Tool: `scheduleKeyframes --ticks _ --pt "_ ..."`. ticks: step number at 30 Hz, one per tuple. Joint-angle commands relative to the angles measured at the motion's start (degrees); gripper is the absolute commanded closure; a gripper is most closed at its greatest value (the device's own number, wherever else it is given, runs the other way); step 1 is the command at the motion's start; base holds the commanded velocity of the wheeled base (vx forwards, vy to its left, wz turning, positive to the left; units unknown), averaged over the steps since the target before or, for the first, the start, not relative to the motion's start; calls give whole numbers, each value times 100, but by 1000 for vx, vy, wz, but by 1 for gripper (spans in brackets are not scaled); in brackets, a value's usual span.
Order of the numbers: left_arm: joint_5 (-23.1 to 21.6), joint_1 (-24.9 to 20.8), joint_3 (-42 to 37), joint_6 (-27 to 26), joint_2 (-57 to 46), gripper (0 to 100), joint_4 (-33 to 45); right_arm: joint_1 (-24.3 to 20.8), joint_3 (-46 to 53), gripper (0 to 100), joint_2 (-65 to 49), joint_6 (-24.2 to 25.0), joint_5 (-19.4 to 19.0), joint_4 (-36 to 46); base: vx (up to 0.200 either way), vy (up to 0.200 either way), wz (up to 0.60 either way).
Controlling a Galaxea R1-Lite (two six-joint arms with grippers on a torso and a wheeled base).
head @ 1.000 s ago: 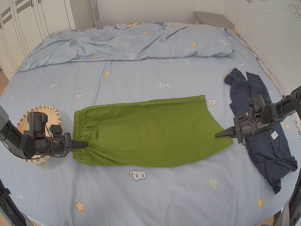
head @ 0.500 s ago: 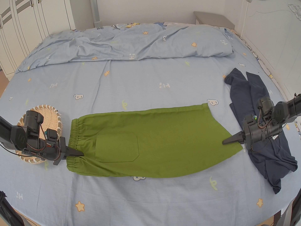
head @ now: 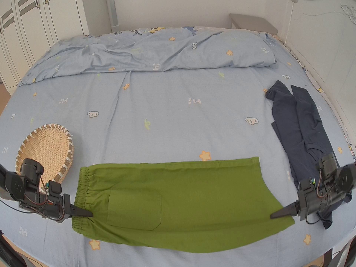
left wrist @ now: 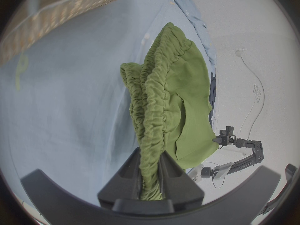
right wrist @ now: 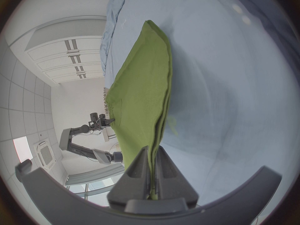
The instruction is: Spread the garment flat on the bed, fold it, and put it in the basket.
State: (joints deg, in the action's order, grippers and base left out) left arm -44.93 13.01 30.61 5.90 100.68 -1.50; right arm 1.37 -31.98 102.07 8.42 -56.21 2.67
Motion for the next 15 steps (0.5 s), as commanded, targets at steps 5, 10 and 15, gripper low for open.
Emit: scheduleKeyframes --ticks 5,10,15 --pt "2 642 -1119 -959 -295 100 36 -242 2125 100 -873 28 207 -1805 0 0 0" --pt "2 835 -1198 -1126 -312 100 36 -233 2459 100 -486 28 216 -2508 0 0 0" --pt "2 826 -1259 -1135 -312 100 27 -233 2503 100 -249 10 225 -2710 0 0 0"
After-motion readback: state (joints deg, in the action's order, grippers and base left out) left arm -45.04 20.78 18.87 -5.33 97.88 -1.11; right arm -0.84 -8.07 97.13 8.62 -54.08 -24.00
